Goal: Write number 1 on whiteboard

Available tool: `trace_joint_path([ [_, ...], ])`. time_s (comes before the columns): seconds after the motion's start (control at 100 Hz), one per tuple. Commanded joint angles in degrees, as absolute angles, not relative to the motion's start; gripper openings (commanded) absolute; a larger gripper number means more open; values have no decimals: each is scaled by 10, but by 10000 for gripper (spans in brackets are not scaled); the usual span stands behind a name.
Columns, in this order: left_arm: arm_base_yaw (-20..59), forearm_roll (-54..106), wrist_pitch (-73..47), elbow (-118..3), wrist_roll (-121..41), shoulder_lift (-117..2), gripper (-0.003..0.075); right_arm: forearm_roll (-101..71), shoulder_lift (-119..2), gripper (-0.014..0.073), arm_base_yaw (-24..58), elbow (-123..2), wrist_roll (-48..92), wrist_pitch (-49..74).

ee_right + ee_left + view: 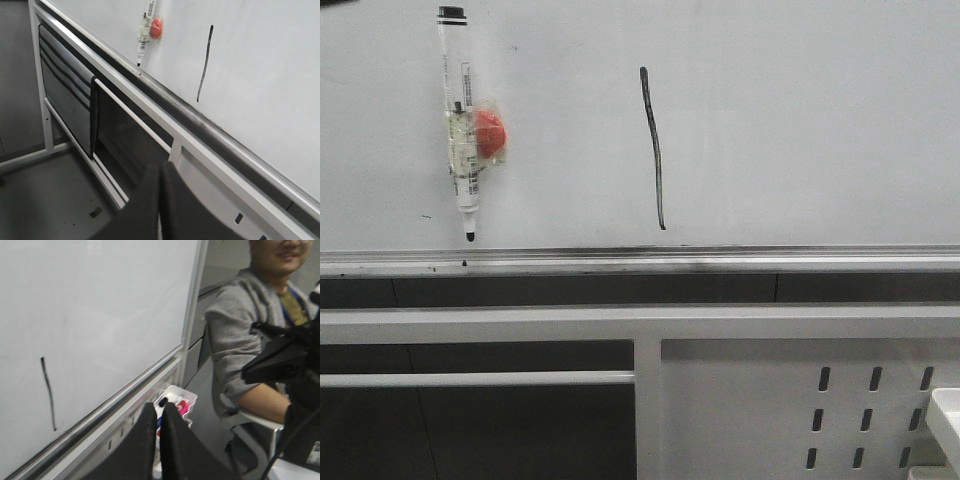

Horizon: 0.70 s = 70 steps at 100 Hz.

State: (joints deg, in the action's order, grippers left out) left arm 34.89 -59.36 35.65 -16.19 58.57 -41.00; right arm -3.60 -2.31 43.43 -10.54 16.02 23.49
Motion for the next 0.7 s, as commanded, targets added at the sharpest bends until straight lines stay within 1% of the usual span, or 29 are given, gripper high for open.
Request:
trace_joint_path([
  [0.0, 348, -596, 409, -174, 592, -397, -20, -32, -28, -69, 430, -119, 160, 187],
  [0.22, 346, -626, 344, -177, 555, -376, -20, -32, -28, -69, 430, -119, 160, 187],
  [0.27, 347, -625, 317, -177, 555, -354, -20, -32, -28, -69, 430, -119, 160, 187],
  [0.37, 333, -615, 319, -178, 555, -298, -20, -32, -28, -69, 430, -119, 160, 187],
  [0.46, 287, -619, 304, -177, 555, -224, -20, -32, -28, -69, 430, -119, 160, 187],
  [0.56, 223, -612, 259, -176, 555, -138, -20, -32, -28, -69, 430, -119, 160, 187],
  [0.69, 168, -606, 206, -176, 559, -53, -20, -32, -28, -69, 430, -119, 160, 187],
])
